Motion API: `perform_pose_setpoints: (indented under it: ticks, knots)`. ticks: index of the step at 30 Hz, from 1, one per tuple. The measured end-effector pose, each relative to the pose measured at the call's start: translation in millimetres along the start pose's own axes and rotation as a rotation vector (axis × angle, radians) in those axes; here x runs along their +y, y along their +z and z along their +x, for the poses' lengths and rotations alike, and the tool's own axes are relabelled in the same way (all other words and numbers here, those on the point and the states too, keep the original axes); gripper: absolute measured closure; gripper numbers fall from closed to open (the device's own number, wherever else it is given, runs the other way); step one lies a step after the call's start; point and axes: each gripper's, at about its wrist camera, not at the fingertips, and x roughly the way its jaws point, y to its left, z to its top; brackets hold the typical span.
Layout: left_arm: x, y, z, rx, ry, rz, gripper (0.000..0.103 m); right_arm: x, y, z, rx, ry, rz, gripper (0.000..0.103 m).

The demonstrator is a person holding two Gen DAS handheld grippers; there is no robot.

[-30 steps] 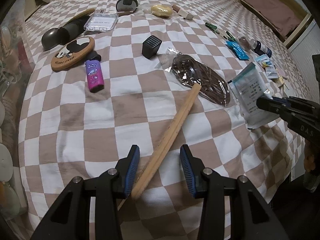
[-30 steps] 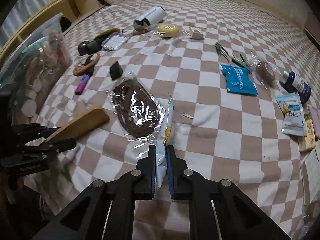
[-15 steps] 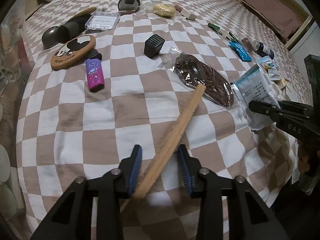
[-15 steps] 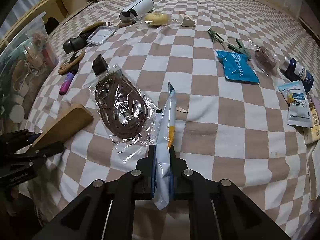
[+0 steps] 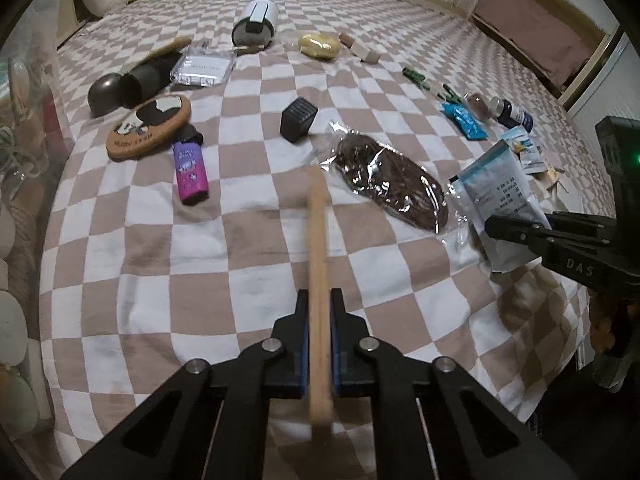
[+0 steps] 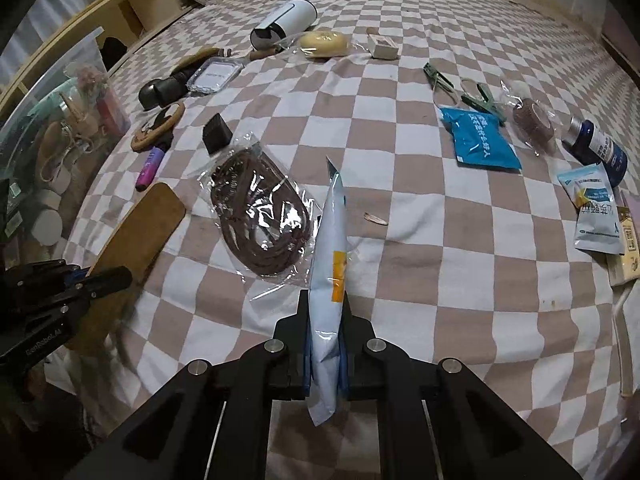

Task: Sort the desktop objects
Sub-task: 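Lift the white packet upright with the right tool while the left tool holds the board, then carry the wooden board and white packet over the clear plastic bin with both tools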

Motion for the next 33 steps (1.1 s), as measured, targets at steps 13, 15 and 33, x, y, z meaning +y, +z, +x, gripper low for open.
perform_pose_setpoints:
  ticks: [13, 15, 33]
  knots:
    - [3.9, 0.9, -19.7, -0.059, 0.007, -0.015, 0.095, 8.4, -1.1, -14.2, -0.038, 0.023, 0.009, 0.092]
    - [3.4, 1.5, -24.5, -0.071, 0.008, -0.014, 0.095, 11.2, -1.3, -16.9, -0.044, 0.022, 0.002, 0.092]
    - [11.9, 19.7, -90.8, -0.216, 0.103, -0.01, 0.095, 68.1, 37.7, -50.9, -0.138, 0.048, -0.103, 0.092]
